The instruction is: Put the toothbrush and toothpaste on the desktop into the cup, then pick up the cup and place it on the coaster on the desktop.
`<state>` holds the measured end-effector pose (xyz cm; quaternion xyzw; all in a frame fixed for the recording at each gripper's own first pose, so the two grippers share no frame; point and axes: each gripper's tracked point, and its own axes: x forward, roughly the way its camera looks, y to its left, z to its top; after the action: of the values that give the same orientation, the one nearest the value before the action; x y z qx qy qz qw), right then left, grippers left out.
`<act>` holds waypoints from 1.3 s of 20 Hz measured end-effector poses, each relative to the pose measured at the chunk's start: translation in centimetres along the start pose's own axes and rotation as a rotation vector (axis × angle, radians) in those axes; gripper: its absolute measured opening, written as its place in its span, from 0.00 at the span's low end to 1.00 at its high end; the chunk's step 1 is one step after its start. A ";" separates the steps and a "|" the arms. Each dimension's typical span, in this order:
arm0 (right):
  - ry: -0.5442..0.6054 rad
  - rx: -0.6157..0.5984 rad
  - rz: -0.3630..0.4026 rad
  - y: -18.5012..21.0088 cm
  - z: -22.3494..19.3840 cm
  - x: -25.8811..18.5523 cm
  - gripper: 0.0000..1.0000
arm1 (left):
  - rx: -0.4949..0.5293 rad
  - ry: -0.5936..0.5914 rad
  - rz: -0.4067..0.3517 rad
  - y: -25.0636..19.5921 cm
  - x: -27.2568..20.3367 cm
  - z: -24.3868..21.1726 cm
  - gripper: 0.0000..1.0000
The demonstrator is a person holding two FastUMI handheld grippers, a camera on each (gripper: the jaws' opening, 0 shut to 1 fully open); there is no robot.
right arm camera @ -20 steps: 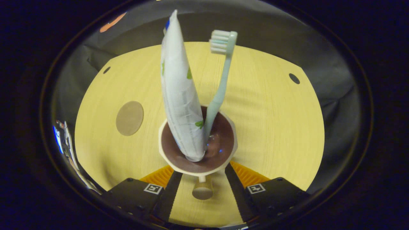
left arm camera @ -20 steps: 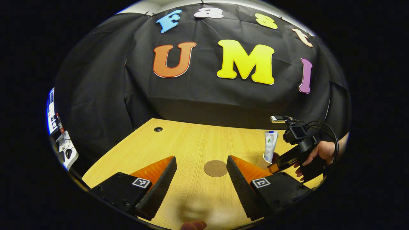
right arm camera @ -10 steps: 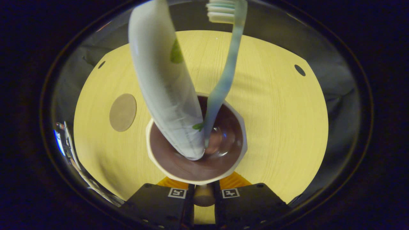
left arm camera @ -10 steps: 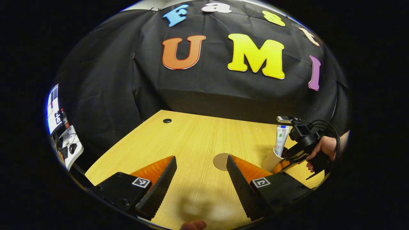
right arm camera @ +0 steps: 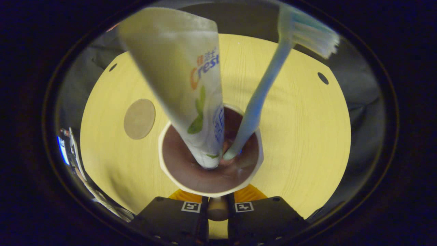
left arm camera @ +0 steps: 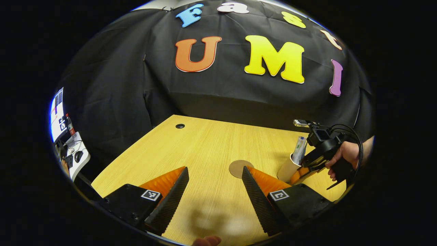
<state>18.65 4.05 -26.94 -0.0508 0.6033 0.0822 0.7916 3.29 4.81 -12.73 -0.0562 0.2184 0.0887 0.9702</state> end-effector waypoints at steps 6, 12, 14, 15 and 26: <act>-0.037 -0.064 0.025 5.2 2.7 -2.1 0.21 | -0.027 0.010 0.035 3.0 -1.1 -0.7 0.99; -0.070 -0.157 0.037 11.2 6.2 -2.6 0.21 | -0.045 0.007 0.097 6.8 -2.3 -1.3 1.00; -0.073 -0.182 0.036 12.7 6.9 -2.4 0.21 | -0.053 0.007 0.114 8.0 -2.6 -1.5 1.00; -0.070 -0.191 0.034 13.2 7.0 -2.0 0.21 | -0.056 0.008 0.122 8.5 -2.6 -1.6 1.00; -0.008 -0.191 0.015 15.4 6.3 0.7 0.22 | -0.055 0.046 0.128 9.9 -2.2 -2.4 1.00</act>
<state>21.79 20.36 -25.62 -0.1211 0.5900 0.1454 0.7849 -1.62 13.77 -14.67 -0.0709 0.2414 0.1551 0.9553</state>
